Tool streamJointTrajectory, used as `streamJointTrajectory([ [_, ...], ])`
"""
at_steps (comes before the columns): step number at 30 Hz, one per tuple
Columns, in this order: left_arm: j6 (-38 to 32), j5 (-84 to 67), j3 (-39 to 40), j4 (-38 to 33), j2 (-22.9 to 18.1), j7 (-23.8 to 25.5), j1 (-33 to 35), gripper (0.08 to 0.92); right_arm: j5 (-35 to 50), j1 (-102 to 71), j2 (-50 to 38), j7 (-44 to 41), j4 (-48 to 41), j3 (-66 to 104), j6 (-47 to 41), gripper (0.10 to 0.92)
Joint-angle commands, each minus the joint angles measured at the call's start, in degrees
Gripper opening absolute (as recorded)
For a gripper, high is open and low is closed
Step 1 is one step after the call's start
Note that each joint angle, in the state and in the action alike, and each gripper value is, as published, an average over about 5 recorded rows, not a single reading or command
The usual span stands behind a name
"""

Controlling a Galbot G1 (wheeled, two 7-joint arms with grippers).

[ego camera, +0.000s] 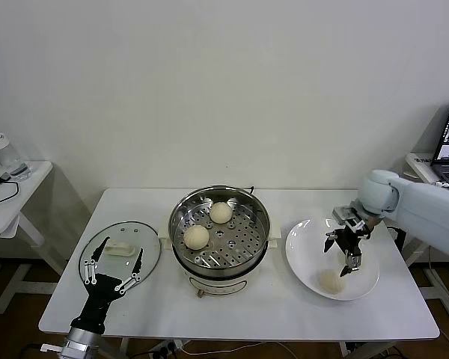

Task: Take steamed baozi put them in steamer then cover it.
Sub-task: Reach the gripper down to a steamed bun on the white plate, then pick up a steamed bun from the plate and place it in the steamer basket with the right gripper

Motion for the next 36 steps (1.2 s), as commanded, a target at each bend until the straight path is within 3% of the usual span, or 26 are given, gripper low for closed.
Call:
streamJointTrajectory([
  [1,-0.2,0.1,-0.2,0.1,0.0,0.0,0.1,0.823,-2.5,-7.5,0.1,1.7,-1.9,3.7,0.5,0.823],
  [11,-0.3,0.0,-0.4,0.3,0.0,0.0,0.2,0.823,-3.3,-7.8,1.2,1.8,-2.6,3.6,0.4,0.818],
  [23,-0.3,-0.1,-0.5,0.3,0.2,-0.1,-0.1,0.823,-3.3,-6.1,0.6,3.1,-2.0,3.6,0.9,0.701],
  [30,-0.2,-0.4,-0.5,-0.1,0.7,-0.1,-0.2,0.823,-1.9,5.1,0.7,1.3,0.8,2.2,4.1,0.676],
  [36,-0.3,-0.4,-0.2,-0.2,1.0,-0.2,-0.3,0.823,1.7,23.6,6.2,-1.1,1.4,-4.7,11.6,0.67],
])
